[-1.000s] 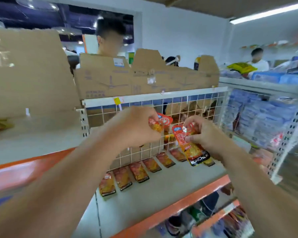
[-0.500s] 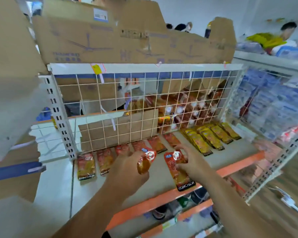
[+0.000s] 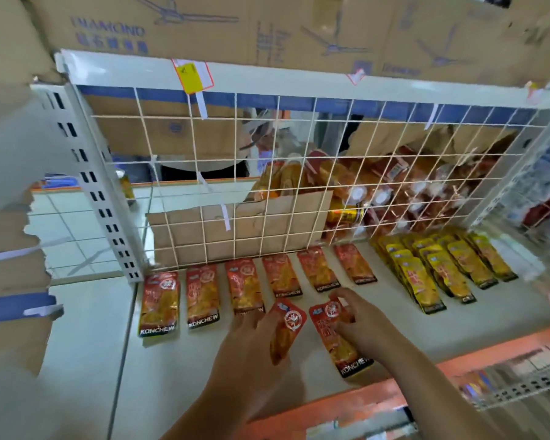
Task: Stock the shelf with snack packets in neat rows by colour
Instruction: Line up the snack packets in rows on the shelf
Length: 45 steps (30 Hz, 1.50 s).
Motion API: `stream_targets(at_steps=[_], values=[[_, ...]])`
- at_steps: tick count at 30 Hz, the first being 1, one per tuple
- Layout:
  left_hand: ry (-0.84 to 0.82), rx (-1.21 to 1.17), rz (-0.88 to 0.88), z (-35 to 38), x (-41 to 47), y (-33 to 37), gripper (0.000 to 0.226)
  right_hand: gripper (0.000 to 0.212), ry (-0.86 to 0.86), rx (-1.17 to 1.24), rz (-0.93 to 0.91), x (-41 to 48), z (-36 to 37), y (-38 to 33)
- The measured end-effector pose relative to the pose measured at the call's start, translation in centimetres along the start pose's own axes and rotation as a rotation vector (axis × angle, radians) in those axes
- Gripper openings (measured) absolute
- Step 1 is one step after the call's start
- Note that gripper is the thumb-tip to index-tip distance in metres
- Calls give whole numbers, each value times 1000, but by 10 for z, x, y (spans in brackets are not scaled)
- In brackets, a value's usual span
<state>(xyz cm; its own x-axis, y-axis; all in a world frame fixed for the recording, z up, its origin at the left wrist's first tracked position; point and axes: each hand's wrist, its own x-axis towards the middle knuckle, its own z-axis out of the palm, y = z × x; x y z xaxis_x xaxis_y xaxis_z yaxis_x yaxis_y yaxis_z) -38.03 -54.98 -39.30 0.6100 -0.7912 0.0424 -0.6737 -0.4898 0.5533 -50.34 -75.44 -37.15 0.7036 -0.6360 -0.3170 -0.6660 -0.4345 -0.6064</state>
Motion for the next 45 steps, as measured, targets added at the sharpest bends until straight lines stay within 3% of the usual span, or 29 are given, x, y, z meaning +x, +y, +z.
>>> stream_targets(at_steps=[7,10,17,22,31,45], values=[[80,12,-69,33,4,10,71,46,28,-390,-150,12,-1,10],[118,37,-161,46,9,22,70,59,-21,-531,-225,12,1,15],[256,39,-383,71,19,56,60,58,-6,-445,-499,36,-14,50],[385,249,-424,73,43,67,53,55,-19,-495,-605,44,-16,72],[356,378,-424,66,104,60,36,44,-41,-448,-622,46,-23,83],[316,391,-421,71,119,52,37,67,-135,-472,-518,38,-28,82]])
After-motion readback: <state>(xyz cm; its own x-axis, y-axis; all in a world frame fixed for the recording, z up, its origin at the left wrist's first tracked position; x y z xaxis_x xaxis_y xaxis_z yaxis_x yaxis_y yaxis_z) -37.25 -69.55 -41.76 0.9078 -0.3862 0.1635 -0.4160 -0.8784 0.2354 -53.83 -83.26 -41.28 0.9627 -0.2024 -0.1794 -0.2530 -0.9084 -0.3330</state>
